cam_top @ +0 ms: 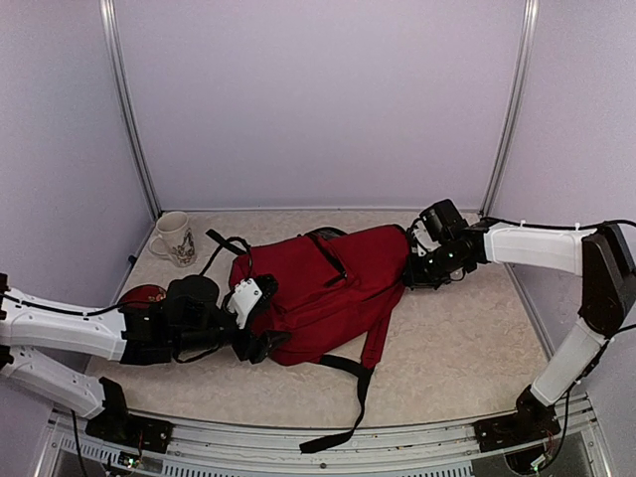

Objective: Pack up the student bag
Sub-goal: Hold the student bag at the center of the board, then zip the student bag into the largest pocket of the bag.

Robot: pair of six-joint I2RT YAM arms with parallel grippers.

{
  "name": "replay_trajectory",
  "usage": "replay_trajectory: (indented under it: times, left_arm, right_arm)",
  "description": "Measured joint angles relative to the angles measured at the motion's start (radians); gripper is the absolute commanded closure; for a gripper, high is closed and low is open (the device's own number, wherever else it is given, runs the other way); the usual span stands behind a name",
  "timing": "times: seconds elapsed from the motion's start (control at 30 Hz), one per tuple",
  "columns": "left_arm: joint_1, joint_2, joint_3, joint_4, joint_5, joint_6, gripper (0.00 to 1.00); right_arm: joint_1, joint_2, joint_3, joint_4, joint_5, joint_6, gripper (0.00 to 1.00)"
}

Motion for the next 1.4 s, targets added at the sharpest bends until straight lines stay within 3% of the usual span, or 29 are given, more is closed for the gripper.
replay_trajectory:
  times: [0.17, 0.27, 0.3, 0.5, 0.57, 0.97, 1.2, 1.4]
  left_arm:
    - [0.007, 0.122, 0.018, 0.002, -0.074, 0.039, 0.15]
    - [0.016, 0.177, 0.013, 0.028, -0.079, 0.056, 0.22]
    - [0.016, 0.192, 0.013, 0.043, -0.078, 0.063, 0.27]
    - [0.008, 0.244, 0.007, 0.123, -0.072, 0.078, 0.85]
    - [0.008, 0.250, 0.005, 0.131, -0.071, 0.082, 0.99]
    - [0.004, 0.189, -0.033, 0.113, -0.109, 0.098, 1.00]
    - [0.010, 0.095, -0.042, 0.066, -0.165, 0.098, 1.00]
    - [0.012, 0.025, -0.058, 0.061, -0.190, 0.103, 1.00]
  right_arm:
    - [0.016, 0.000, -0.055, 0.003, -0.002, -0.005, 1.00]
    - [0.045, 0.000, -0.058, 0.003, 0.019, -0.008, 1.00]
    - [0.058, 0.000, -0.058, 0.003, 0.027, -0.010, 1.00]
    - [0.163, 0.000, -0.056, -0.005, 0.045, -0.034, 1.00]
    - [0.194, 0.000, -0.050, -0.013, 0.037, -0.043, 1.00]
    - [0.344, -0.039, 0.043, -0.153, 0.034, -0.057, 1.00]
    - [0.355, -0.171, 0.056, -0.249, 0.036, -0.033, 1.00]
    - [0.354, -0.170, 0.117, -0.358, 0.073, -0.011, 1.00]
